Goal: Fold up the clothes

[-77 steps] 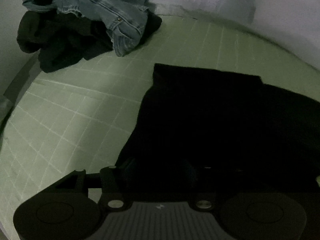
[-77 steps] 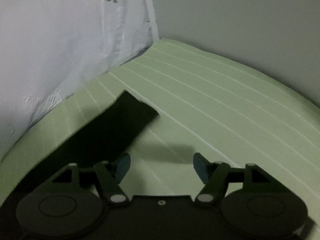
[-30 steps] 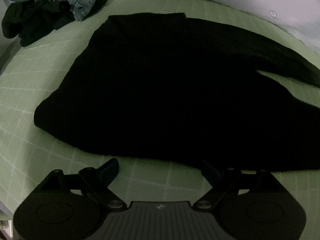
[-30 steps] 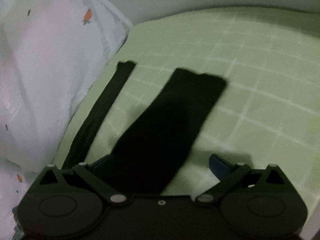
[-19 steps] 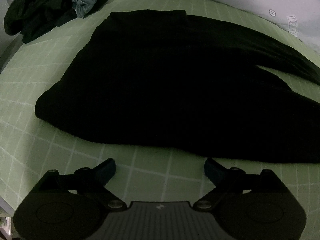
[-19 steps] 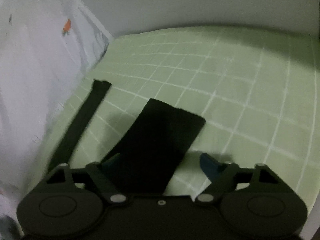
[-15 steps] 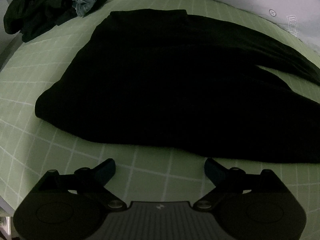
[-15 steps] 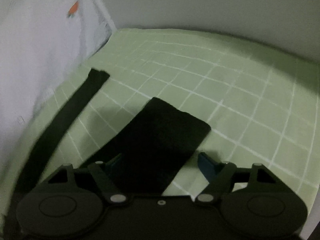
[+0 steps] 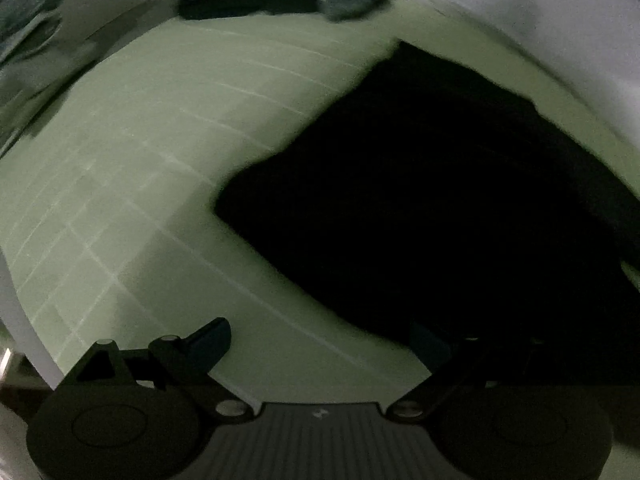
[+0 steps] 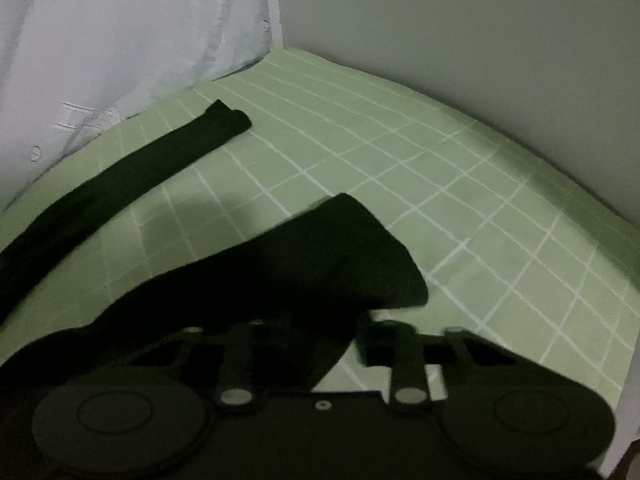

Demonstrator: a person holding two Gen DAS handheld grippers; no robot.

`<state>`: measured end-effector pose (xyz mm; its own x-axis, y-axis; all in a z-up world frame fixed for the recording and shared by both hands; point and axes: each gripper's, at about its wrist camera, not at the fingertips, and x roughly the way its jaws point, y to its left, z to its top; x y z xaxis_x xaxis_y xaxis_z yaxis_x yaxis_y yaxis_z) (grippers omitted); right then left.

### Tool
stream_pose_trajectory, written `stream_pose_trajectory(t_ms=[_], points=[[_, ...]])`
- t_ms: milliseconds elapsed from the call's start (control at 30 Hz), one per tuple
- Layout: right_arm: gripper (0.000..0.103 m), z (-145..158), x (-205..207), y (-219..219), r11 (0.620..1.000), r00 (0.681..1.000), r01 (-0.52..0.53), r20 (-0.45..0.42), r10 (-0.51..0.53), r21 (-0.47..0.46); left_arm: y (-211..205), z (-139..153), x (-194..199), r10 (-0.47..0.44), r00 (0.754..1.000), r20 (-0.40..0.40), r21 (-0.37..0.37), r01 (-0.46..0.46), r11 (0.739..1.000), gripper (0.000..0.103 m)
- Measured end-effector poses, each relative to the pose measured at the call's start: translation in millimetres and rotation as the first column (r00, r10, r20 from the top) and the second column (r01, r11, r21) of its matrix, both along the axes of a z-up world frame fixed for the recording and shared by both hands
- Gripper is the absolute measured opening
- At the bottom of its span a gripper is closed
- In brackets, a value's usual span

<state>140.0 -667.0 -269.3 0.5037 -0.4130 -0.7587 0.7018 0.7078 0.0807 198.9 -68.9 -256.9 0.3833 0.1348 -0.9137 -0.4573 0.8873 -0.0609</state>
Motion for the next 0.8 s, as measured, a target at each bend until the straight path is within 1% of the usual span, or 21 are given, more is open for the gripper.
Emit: stream_pose_trajectory(t_ms=[33,100,167,200,233,267,300,333,367,400,433,467,567,600,733,800], points=[[0.017,0.3,0.2,1.4,1.0,1.0,-0.003,0.008,0.003,0.003,7.9,0.8,-0.4,0.029,1.0,0.011,-0.011,-0.029,1.0,0.094],[0.011,-0.5,2.6,3.9,1.0,1.0,0.002,0.016,-0.002,0.005,19.2,0.8,-0.8,0.073,0.997,0.028,-0.034,-0.072,0.997,0.094],[0.008,-0.5,4.9,6.8,1.0,1.0,0.019,0.02,-0.019,0.008,26.2,0.4,-0.2,0.102,0.994,0.047,-0.054,-0.099,0.994,0.092],[0.008,-0.5,5.8,6.9,1.0,0.999,0.025,0.022,-0.026,0.009,26.8,-0.2,0.8,0.132,0.99,0.047,-0.044,-0.13,0.991,0.09],[0.007,-0.6,6.7,7.0,0.999,0.999,0.032,0.023,-0.032,0.011,27.3,-0.7,1.9,0.162,0.986,0.048,-0.034,-0.161,0.986,0.085],[0.007,-0.7,6.4,6.3,0.999,0.999,0.038,0.028,-0.038,0.016,25.8,-0.5,3.7,0.16,0.986,0.052,-0.013,-0.159,0.987,0.077],[0.007,-0.8,6.0,5.1,1.0,0.999,0.006,0.039,-0.007,0.03,24.3,-0.3,5.5,0.158,0.986,0.056,0.008,-0.158,0.987,0.071],[0.006,-0.8,5.0,3.7,0.999,0.999,0.011,0.045,-0.013,0.039,22.1,0.7,7.6,0.152,0.987,0.06,0.028,-0.154,0.988,0.056],[0.006,-0.7,4.1,2.3,0.999,0.998,0.017,0.052,-0.02,0.048,20.6,1.9,9.7,0.149,0.987,0.067,0.032,-0.151,0.988,0.044],[0.006,-0.6,3.2,0.0,0.998,0.998,0.027,0.056,-0.03,0.06,20.5,3.2,11.7,0.148,0.986,0.076,0.023,-0.15,0.988,0.034],[0.005,-0.1,2.5,-0.9,0.997,0.997,0.04,0.059,-0.044,0.07,20.4,4.6,13.6,0.147,0.986,0.084,0.013,-0.149,0.989,0.013],[0.005,0.8,0.9,-2.9,0.994,0.996,0.062,0.065,-0.068,0.086,20.2,6.0,15.4,0.146,0.985,0.092,0.004,-0.147,0.989,0.011],[0.005,8.2,-8.8,-6.6,0.982,0.982,0.129,0.122,-0.146,0.141,15.5,14.8,16.6,0.14,0.983,0.119,0.04,-0.145,0.989,0.007],[0.005,13.8,-12.7,-7.4,0.978,0.975,0.145,0.144,-0.166,0.146,15.5,20.4,15.0,0.142,0.98,0.137,0.041,-0.149,0.988,0.006],[0.004,46.4,-28.0,-10.8,0.978,0.952,0.138,0.25,-0.174,0.157,17.2,52.9,9.4,0.142,0.965,0.22,0.023,-0.151,0.988,0.005],[0.004,64.0,-34.8,-10.8,0.98,0.946,0.152,0.268,-0.182,0.13,17.6,72.0,7.3,0.128,0.957,0.262,0.018,-0.138,0.99,0.005]])
